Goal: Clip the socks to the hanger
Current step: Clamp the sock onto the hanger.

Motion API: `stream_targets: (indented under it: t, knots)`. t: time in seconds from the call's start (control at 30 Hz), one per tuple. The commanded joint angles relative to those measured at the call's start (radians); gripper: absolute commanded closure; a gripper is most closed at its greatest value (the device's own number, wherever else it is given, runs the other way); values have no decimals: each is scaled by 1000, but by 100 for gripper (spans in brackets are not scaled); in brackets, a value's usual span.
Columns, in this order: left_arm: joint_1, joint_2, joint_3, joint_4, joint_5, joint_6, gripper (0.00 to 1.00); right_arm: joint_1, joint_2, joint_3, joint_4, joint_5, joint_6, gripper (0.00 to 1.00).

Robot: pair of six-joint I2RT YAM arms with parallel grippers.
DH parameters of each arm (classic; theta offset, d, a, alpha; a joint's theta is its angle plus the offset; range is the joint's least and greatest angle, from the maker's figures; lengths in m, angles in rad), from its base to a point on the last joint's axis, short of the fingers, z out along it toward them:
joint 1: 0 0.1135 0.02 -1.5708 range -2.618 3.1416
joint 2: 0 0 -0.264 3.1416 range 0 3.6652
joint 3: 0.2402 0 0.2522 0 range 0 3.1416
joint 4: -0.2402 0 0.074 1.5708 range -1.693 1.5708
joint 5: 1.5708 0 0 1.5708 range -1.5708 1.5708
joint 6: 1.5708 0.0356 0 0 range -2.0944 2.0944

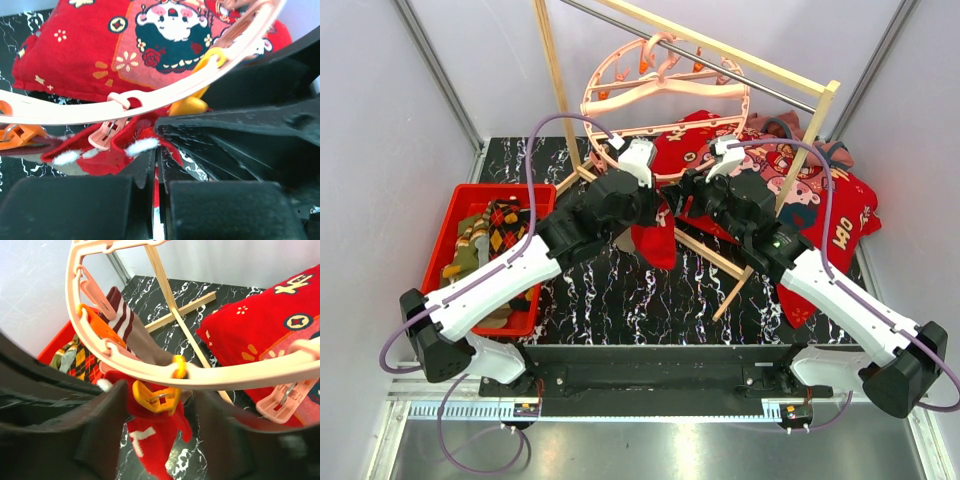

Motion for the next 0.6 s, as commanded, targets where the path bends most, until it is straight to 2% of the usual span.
stream_targets:
  t: [0.0, 0.03, 0.17, 0.57]
  knots:
    - [-3, -29, -35, 71, -9, -1, 100, -5, -55, -8, 5, -28, 14, 30]
    - [-3, -30, -46, 71, -19, -1, 100, -7, -63, -7, 1, -30, 16, 24]
    - [-1, -35, -69, 76, -54, 7, 100, -5, -115, -7, -18, -69, 8, 17]
    - [62, -142, -135, 73, -108, 31, 97, -5, -249, -45, -116, -37, -66, 18]
